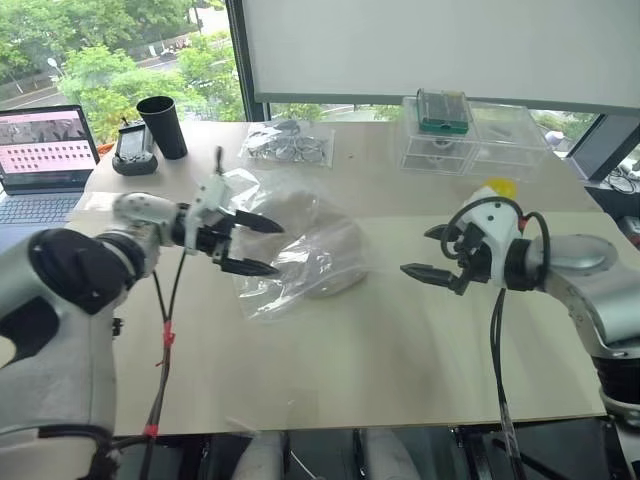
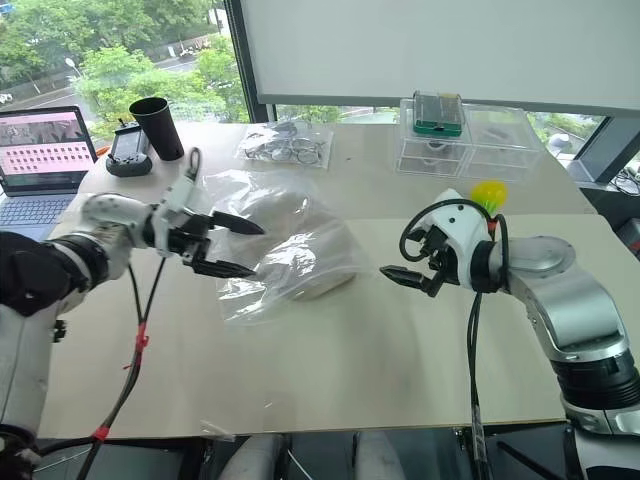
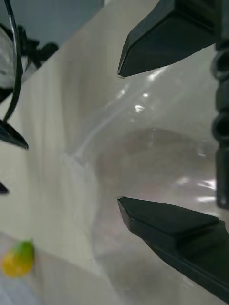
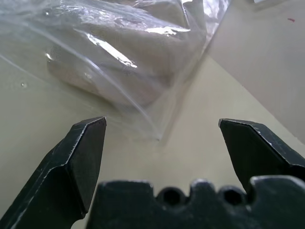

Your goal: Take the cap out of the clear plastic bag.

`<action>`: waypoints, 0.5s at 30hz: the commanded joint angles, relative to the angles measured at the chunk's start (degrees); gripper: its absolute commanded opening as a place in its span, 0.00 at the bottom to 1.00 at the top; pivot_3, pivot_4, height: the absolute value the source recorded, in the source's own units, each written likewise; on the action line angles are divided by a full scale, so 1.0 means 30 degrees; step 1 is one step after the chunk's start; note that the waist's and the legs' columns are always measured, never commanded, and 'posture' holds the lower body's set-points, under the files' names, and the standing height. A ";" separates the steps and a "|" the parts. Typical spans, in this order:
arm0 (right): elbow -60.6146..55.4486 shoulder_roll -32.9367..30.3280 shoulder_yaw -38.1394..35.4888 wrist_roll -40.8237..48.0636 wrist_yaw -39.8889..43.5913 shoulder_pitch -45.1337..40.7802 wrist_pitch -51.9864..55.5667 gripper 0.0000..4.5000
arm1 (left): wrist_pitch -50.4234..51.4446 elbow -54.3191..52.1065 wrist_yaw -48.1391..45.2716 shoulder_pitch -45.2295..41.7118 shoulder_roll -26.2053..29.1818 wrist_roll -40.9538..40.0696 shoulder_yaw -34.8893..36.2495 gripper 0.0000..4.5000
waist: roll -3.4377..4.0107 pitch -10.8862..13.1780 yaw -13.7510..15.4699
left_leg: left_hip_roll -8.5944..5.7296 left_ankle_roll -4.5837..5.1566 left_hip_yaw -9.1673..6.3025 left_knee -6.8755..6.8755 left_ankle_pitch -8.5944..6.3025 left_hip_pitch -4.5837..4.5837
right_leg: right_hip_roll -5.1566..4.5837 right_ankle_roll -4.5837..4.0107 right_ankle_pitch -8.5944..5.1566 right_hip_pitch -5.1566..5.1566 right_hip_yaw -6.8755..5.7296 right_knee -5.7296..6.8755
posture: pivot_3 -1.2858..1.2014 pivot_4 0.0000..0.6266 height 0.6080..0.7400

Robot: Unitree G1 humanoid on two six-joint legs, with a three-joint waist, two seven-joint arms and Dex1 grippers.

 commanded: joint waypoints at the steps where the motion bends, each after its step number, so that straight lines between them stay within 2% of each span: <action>1: -0.1137 -0.0047 -0.0947 0.0216 -0.0583 0.0168 0.0313 1.00 | -0.0725 0.0423 0.0113 0.0405 -0.0436 -0.0290 0.0792 0.95 | 0.0001 -0.0001 -0.0005 | 0.0004 0.0000 0.0003 0.0000 -0.0001 0.0005 | 0.0000 0.0000 0.0000 -0.0002 0.0000 0.0001 | 0.52 0.24 1.00; 4: -0.1713 0.0297 -0.1133 0.0377 -0.1238 0.0451 0.0726 1.00 | -0.1679 0.0423 0.1057 0.1097 -0.1010 -0.0573 0.1530 0.95 | 0.0003 -0.0001 -0.0020 | 0.0011 0.0001 0.0023 0.0000 -0.0002 0.0024 | -0.0001 -0.0001 0.0001 -0.0001 0.0005 0.0013 | 0.52 0.24 1.00; 7: -0.2001 0.0476 -0.1132 0.0334 -0.1697 0.0628 0.0879 1.00 | -0.3419 0.0423 0.3704 0.1759 -0.1528 -0.1004 0.2290 0.95 | 0.0001 0.0000 0.0093 | 0.0013 0.0001 0.0022 0.0008 -0.0002 0.0026 | -0.0001 -0.0018 0.0011 -0.0001 0.0003 0.0026 | 0.52 0.24 1.00; 11: -0.2318 0.1155 -0.1136 0.0405 -0.2530 0.0668 0.1171 1.00 | -0.7245 0.0423 1.1601 0.2732 -0.2708 -0.1888 0.2585 0.95 | 0.0001 -0.0001 0.0169 | 0.0008 0.0000 0.0019 0.0034 -0.0003 0.0027 | -0.0014 -0.0065 0.0041 0.0004 0.0004 0.0028 | 0.52 0.24 1.00; 15: -0.2179 0.1796 -0.1089 0.0217 -0.3358 0.0438 0.1273 1.00 | -0.9026 0.0423 1.6128 0.2845 -0.3418 -0.1952 0.2803 0.95 | -0.0001 0.0000 0.0247 | -0.0002 -0.0002 0.0018 0.0034 -0.0004 0.0029 | -0.0021 -0.0129 0.0081 0.0006 0.0005 0.0028 | 0.52 0.24 1.00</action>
